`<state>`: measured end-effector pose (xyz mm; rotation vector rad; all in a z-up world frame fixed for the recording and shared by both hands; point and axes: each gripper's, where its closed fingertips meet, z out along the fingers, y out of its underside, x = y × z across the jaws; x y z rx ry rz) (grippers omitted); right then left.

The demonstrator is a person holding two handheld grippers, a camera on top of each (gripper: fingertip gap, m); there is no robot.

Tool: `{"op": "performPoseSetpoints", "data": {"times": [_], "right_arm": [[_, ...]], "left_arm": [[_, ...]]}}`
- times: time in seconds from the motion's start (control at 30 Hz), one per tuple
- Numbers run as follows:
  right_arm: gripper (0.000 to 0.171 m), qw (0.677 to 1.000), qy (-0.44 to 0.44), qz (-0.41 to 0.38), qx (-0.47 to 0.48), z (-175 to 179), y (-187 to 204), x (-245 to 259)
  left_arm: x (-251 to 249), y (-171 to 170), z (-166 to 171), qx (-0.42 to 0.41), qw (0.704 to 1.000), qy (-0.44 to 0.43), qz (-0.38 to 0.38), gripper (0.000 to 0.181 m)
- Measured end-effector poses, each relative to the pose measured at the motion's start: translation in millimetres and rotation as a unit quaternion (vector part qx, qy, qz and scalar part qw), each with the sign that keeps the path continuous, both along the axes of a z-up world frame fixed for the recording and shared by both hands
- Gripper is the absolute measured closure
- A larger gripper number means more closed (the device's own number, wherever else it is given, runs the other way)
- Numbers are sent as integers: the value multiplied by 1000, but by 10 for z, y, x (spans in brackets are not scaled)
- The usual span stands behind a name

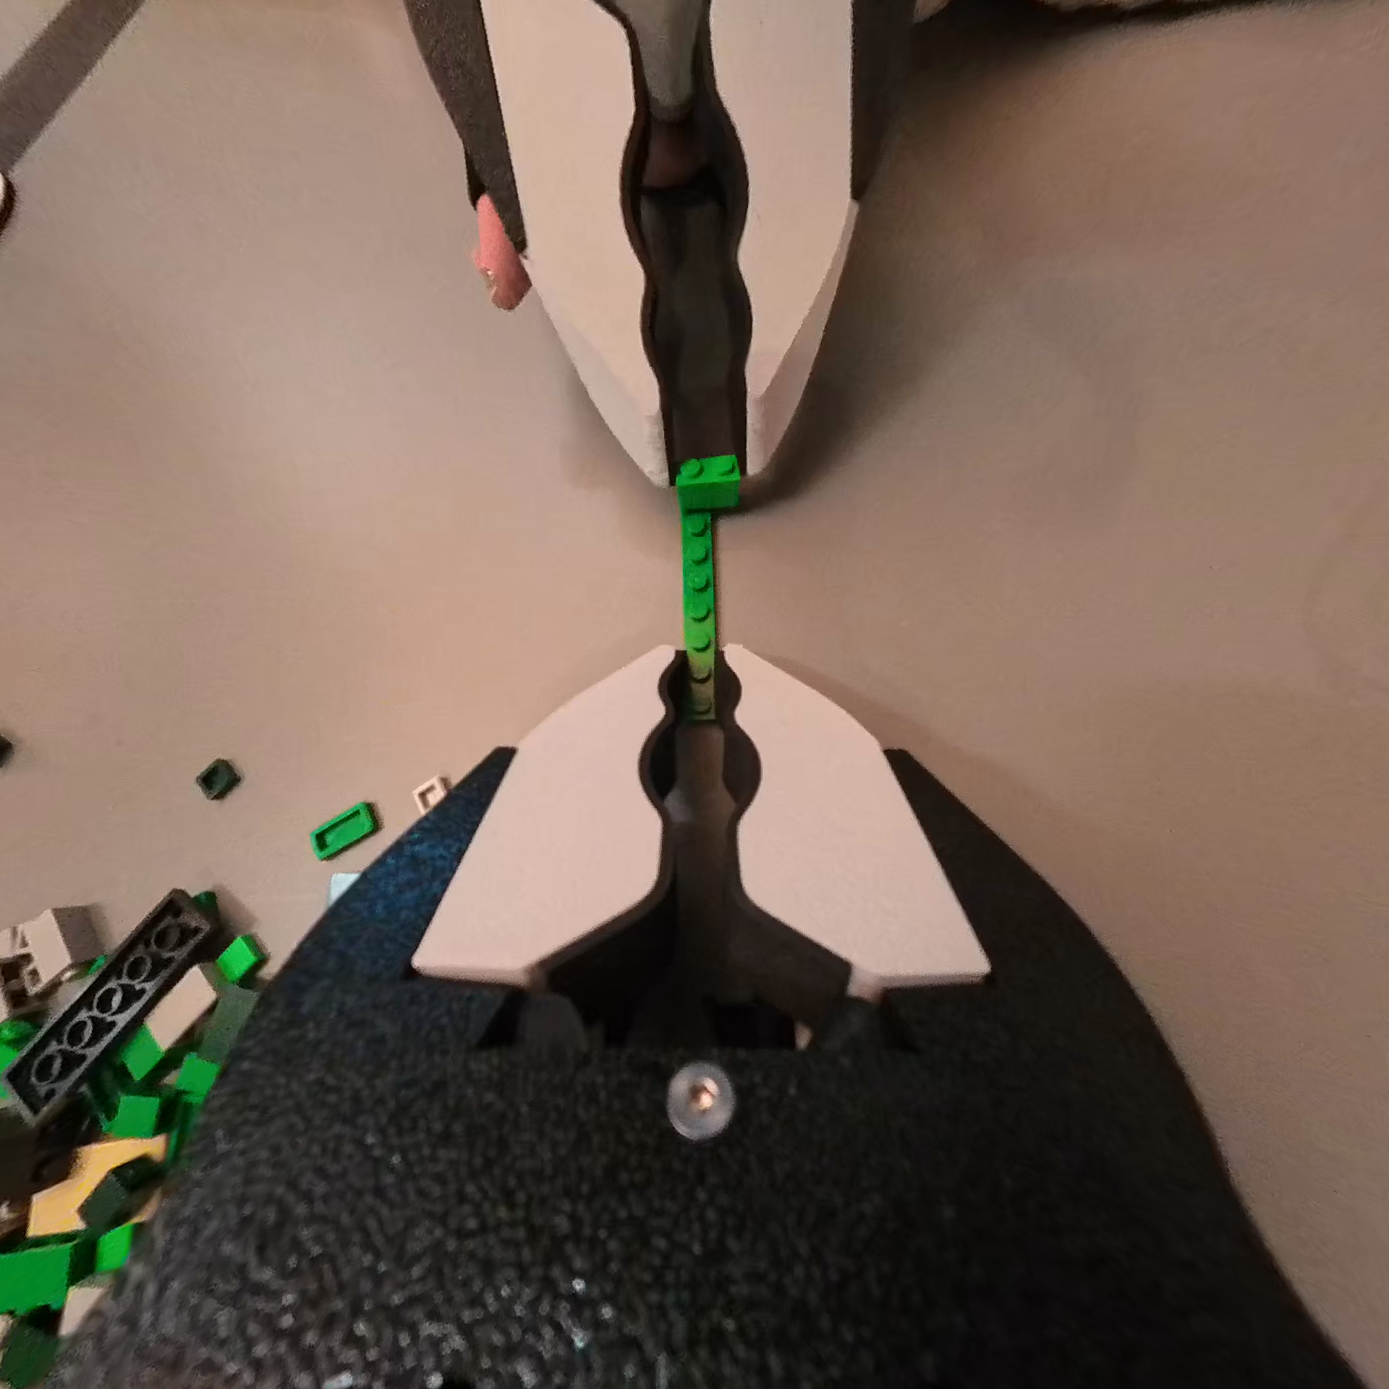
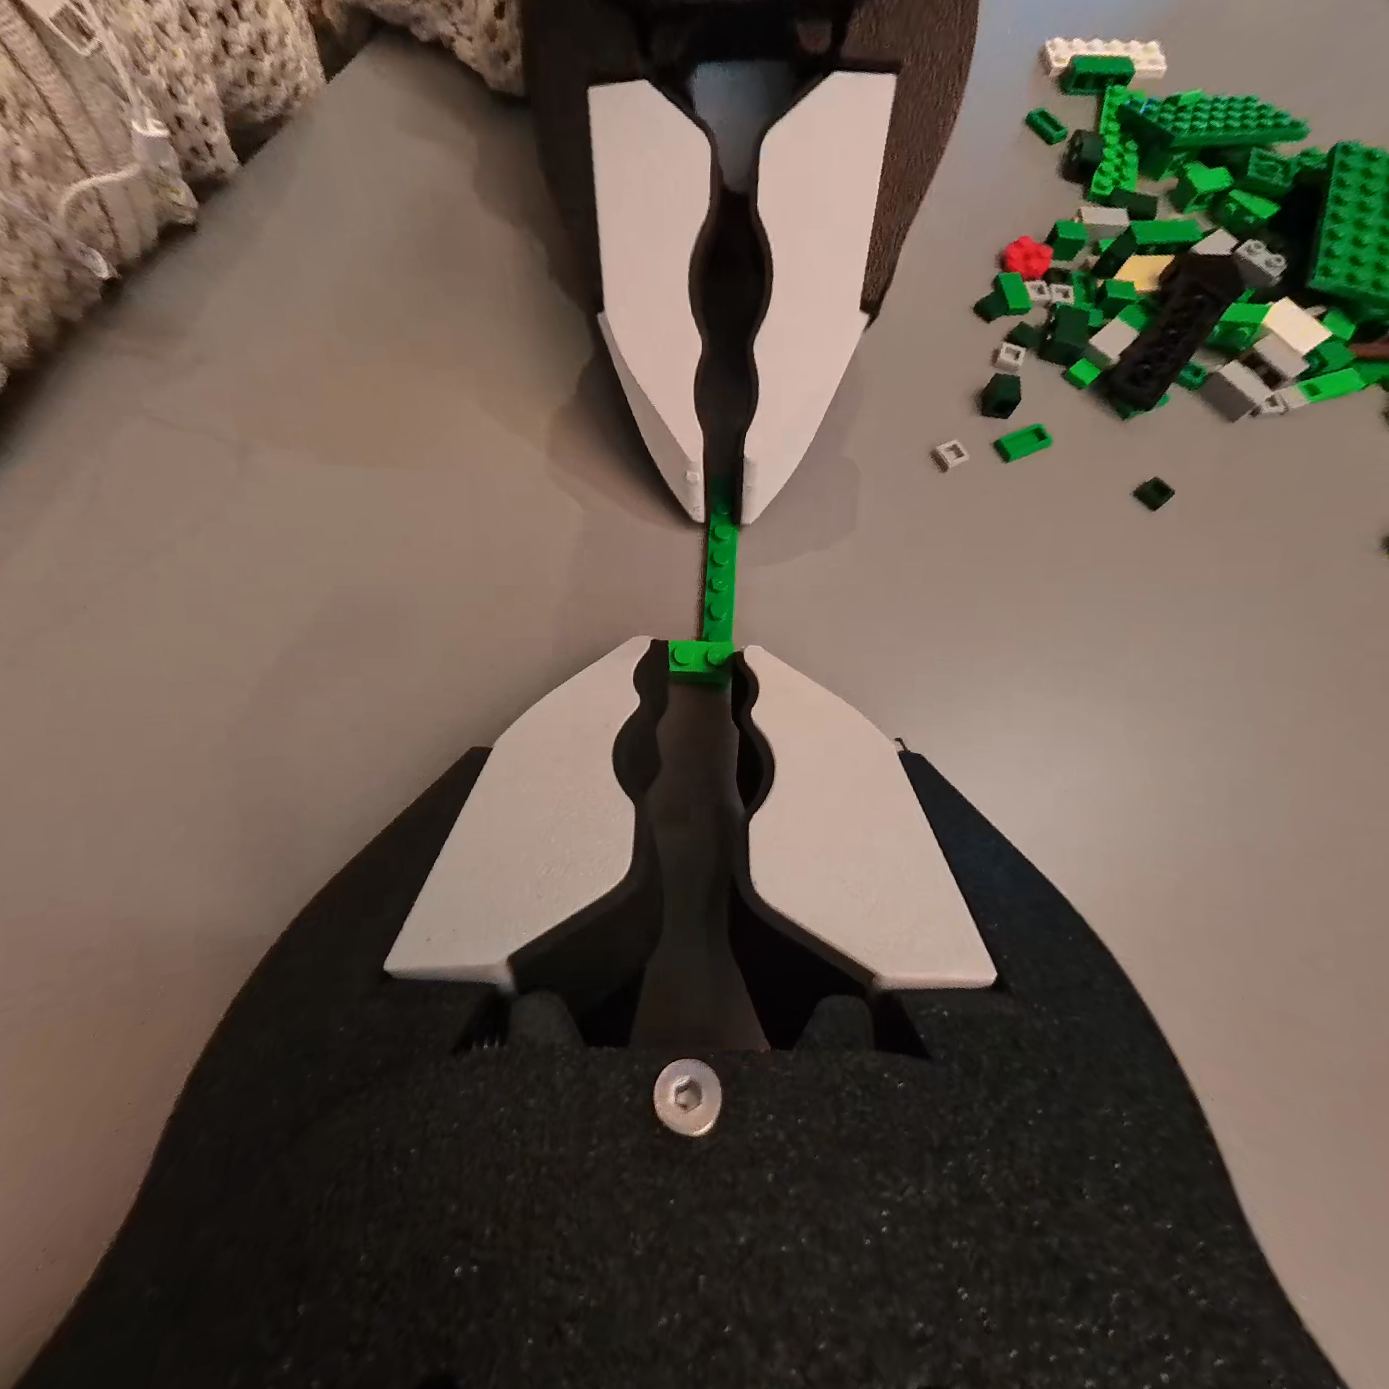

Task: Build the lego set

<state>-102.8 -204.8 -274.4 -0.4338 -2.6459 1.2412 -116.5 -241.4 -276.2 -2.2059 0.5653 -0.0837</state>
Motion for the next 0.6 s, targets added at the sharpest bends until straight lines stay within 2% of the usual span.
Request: {"op": "performPoseSetpoints", "data": {"times": [0.3, 0.5, 0.57, 0.6], "right_arm": [[155, 1000, 11, -5, 16, -10, 19, 18], [155, 1000, 15, -10, 17, -12, 15, 13], [155, 1000, 8, -11, 4, -14, 25, 18], [155, 1000, 6, -13, 2, -11, 34, 16]], "left_arm": [[17, -14, 13, 15, 999, 30, -7, 176], [1, -4, 22, 14, 1000, 18, 3, 174], [-49, 29, 65, 39, 998, 39, 14, 155], [-39, 53, 96, 49, 998, 37, 14, 152]]}}
